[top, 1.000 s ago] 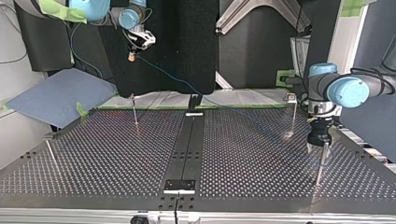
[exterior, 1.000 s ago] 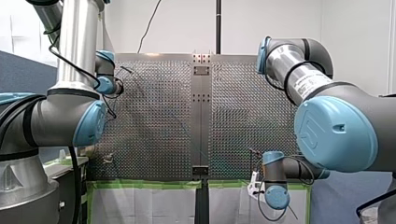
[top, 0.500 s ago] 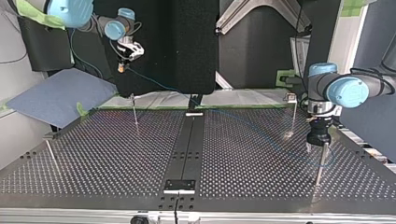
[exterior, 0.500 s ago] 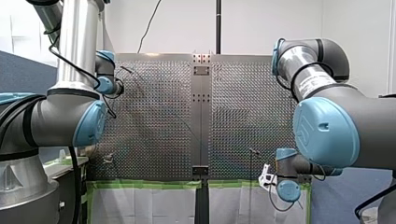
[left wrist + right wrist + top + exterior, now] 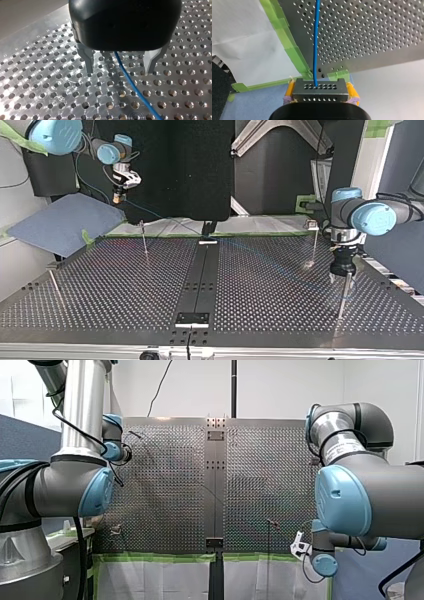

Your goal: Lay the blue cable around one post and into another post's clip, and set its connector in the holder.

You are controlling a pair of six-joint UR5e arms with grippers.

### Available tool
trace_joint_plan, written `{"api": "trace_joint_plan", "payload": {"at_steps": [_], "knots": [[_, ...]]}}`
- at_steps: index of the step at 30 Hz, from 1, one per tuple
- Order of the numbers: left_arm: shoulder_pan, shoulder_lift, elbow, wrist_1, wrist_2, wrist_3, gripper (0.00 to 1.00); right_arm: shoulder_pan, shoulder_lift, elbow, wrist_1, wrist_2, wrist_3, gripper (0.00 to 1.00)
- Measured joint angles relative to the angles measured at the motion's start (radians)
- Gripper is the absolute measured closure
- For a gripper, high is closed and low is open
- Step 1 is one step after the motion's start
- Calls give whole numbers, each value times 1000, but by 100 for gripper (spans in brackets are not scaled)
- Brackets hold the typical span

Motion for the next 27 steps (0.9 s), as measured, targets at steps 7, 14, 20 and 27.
{"api": "trace_joint_plan", "payload": {"at_steps": [7, 14, 20, 27], "knots": [[1, 0, 0, 0, 0, 0, 1, -69, 59, 2, -69, -69, 55, 100], [4, 0, 0, 1, 0, 0, 1, -134, 102, 1, -115, -134, 78, 100], [7, 0, 0, 1, 0, 0, 1, -188, 117, 0, -127, -157, 96, 100], [8, 0, 0, 2, 0, 0, 1, -232, 138, -5, -132, -157, 133, 100]]}}
